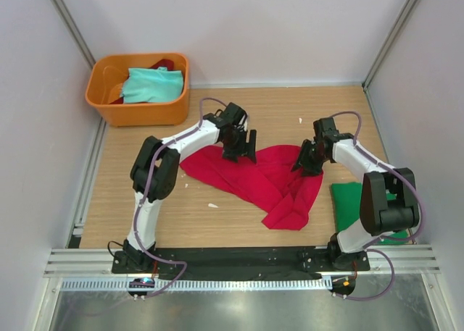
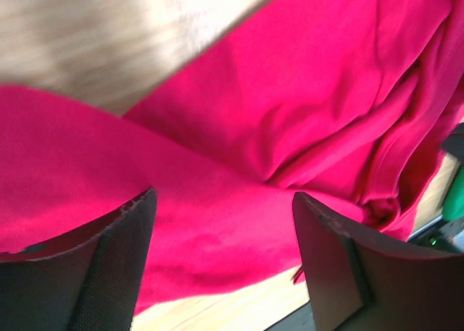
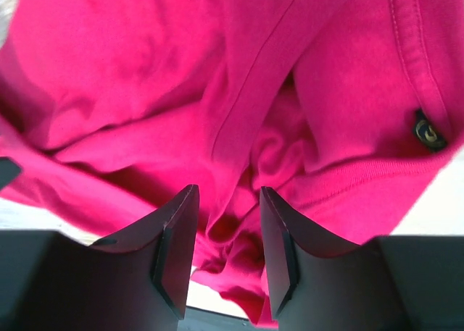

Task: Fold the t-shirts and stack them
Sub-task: Flatten the tshirt out

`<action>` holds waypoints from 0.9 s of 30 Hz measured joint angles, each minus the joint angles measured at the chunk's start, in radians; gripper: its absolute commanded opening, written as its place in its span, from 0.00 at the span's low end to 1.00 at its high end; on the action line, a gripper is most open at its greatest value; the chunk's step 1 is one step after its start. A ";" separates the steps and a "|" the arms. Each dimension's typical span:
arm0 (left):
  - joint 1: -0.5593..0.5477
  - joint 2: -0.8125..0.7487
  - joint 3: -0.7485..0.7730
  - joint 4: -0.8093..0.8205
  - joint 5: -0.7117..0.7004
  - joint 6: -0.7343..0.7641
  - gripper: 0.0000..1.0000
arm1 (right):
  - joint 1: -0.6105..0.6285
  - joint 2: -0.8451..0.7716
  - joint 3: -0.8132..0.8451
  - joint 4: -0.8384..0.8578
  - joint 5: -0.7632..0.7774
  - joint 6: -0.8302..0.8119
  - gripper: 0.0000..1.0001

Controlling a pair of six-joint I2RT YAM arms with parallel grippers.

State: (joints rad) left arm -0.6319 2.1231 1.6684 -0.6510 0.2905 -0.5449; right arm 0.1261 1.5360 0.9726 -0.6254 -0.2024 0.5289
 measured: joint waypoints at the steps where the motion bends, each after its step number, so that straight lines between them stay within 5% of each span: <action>1: 0.000 0.006 0.012 0.000 -0.005 -0.005 0.73 | -0.003 0.013 0.000 0.006 -0.003 0.000 0.45; 8: 0.000 0.048 0.058 -0.006 -0.028 -0.029 0.44 | -0.024 0.091 -0.004 0.053 -0.030 -0.002 0.40; 11: 0.000 0.068 0.066 -0.020 -0.038 -0.030 0.23 | -0.032 0.127 -0.003 0.070 -0.042 -0.003 0.34; 12: 0.000 0.073 0.067 -0.025 -0.042 -0.027 0.00 | -0.033 0.136 -0.001 0.072 -0.045 -0.004 0.33; 16: 0.000 0.078 0.080 -0.063 -0.076 -0.018 0.00 | -0.037 0.159 0.017 0.075 -0.052 -0.005 0.01; 23: 0.005 -0.008 0.100 -0.134 -0.230 0.036 0.00 | -0.036 0.161 0.154 0.039 -0.056 0.013 0.01; 27: 0.019 -0.223 0.089 -0.149 -0.351 0.060 0.00 | -0.031 0.161 0.319 -0.008 -0.050 0.035 0.01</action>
State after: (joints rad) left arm -0.6132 1.8999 1.7569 -0.7998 -0.0601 -0.4850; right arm 0.0956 1.6970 1.2919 -0.6331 -0.2523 0.5640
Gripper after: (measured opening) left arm 0.002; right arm 0.027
